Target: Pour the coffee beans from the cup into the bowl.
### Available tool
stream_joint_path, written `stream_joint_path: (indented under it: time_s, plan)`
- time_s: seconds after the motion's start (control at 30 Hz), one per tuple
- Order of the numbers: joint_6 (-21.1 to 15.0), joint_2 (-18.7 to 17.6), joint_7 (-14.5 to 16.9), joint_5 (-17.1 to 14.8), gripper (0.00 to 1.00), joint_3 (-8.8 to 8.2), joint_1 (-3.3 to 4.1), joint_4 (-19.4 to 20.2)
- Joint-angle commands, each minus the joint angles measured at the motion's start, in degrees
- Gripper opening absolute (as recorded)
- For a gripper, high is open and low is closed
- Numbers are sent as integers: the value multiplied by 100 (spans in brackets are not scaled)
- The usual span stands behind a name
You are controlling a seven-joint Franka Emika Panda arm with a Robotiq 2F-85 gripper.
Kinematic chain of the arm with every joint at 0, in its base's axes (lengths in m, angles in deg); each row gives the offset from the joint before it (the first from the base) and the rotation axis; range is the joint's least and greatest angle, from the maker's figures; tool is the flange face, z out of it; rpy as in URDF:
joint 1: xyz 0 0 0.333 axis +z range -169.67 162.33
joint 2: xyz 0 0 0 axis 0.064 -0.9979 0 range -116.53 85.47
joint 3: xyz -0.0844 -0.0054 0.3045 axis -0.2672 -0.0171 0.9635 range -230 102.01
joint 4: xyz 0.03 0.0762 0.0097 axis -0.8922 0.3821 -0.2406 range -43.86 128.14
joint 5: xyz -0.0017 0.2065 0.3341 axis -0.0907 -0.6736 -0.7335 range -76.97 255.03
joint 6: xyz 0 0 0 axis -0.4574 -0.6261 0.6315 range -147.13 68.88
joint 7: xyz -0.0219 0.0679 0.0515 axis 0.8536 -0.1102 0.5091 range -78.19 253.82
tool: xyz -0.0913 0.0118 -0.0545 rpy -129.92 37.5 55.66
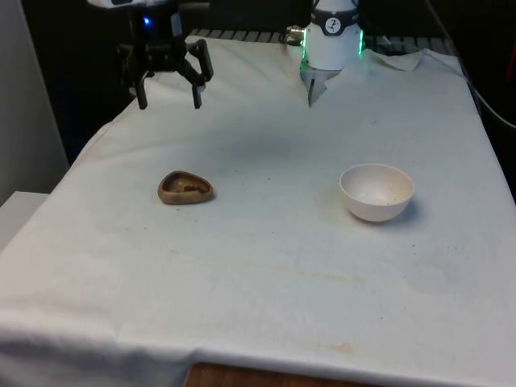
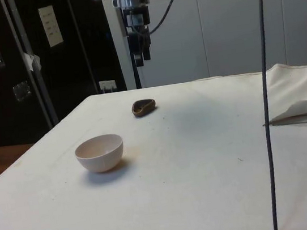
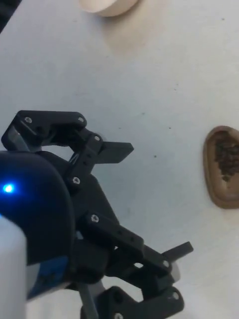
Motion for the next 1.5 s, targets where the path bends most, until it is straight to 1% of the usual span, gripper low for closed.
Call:
stream_joint_path:
  time_s: [0.0,0.03,0.07,0.1,0.17,0.27,0.33,0.37,0.4,0.57,0.63,0.67,0.7,0.87,0.93,1.0,1.03,1.07,1.23,1.27,1.3,1.33,1.47]
  plan:
    - [-40,-120,103,-92,100,23,-52,-86]
    - [-46,-183,149,-132,100,11,-57,-132]
    - [-23,-138,86,-74,100,-29,0,-86]
    - [-63,-315,223,-201,100,-11,-69,-218]
    - [-74,-458,309,-286,100,-40,-92,-321]
    - [-80,-665,424,-418,100,-92,-103,-476]
    - [-80,-871,516,-556,100,-149,-109,-630]
    - [-57,-848,498,-533,100,-195,-63,-607]
    - [-80,-945,539,-596,100,-166,-109,-688]
    - [-86,-1249,584,-762,100,-223,-126,-934]
    - [-109,-1404,573,-819,100,-258,-132,-1060]
    - [-57,-1346,567,-779,100,-275,-97,-1008]
    - [-115,-1450,567,-837,100,-269,-126,-1094]
    - [-201,-1673,498,-888,100,-344,-109,-1249]
    - [-252,-1725,464,-882,100,-350,-109,-1272]
    - [-315,-1793,407,-871,100,-355,-92,-1301]
    - [-258,-1725,458,-871,100,-344,-103,-1255]
    - [-344,-1828,384,-871,100,-355,-86,-1318]
    - [-441,-2034,223,-842,100,-372,-57,-1427]
    - [-453,-2068,206,-842,100,-378,-57,-1444]
    - [-418,-2017,264,-871,100,-344,-80,-1427]
    - [-458,-2097,183,-842,100,-378,-52,-1467]
    - [-550,-2177,166,-842,100,-378,-52,-1473]
